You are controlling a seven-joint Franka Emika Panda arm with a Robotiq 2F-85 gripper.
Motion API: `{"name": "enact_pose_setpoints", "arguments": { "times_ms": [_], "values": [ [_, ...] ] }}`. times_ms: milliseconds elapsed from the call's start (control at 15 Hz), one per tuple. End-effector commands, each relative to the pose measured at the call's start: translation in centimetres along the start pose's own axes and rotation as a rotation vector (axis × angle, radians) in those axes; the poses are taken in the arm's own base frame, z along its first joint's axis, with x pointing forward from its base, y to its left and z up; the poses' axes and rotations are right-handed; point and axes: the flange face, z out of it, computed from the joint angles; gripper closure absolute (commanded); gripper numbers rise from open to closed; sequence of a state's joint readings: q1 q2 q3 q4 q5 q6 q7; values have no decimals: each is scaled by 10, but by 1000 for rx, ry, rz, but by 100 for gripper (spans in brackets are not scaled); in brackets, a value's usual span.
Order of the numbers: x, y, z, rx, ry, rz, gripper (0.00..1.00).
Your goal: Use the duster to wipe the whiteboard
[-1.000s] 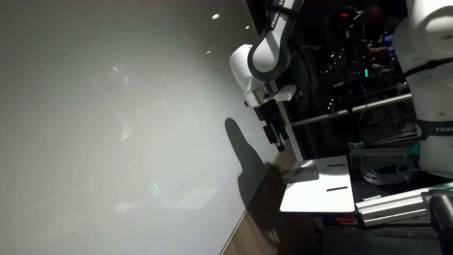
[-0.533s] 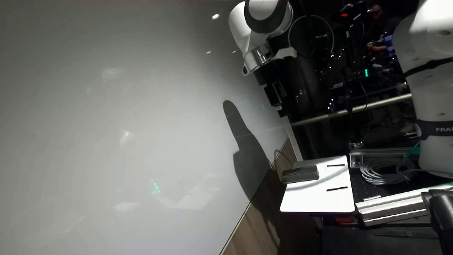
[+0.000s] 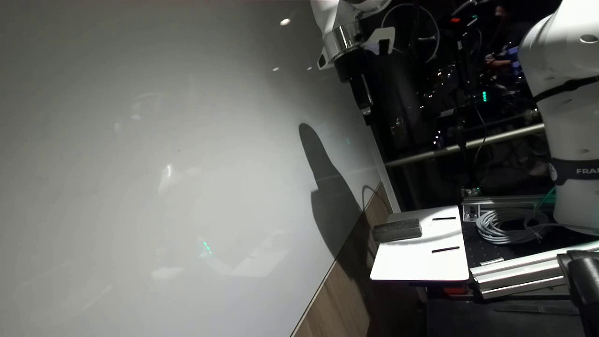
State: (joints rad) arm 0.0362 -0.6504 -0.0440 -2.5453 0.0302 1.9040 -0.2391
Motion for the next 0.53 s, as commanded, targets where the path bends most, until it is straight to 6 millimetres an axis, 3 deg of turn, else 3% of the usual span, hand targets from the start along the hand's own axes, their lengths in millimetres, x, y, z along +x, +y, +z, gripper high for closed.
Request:
{"name": "enact_pose_setpoints", "arguments": {
  "times_ms": [0,467],
  "values": [
    [-2,-2,-3,1,-2,-6,0],
    [-2,-3,-1,1,-9,-7,0]
  ]
}}
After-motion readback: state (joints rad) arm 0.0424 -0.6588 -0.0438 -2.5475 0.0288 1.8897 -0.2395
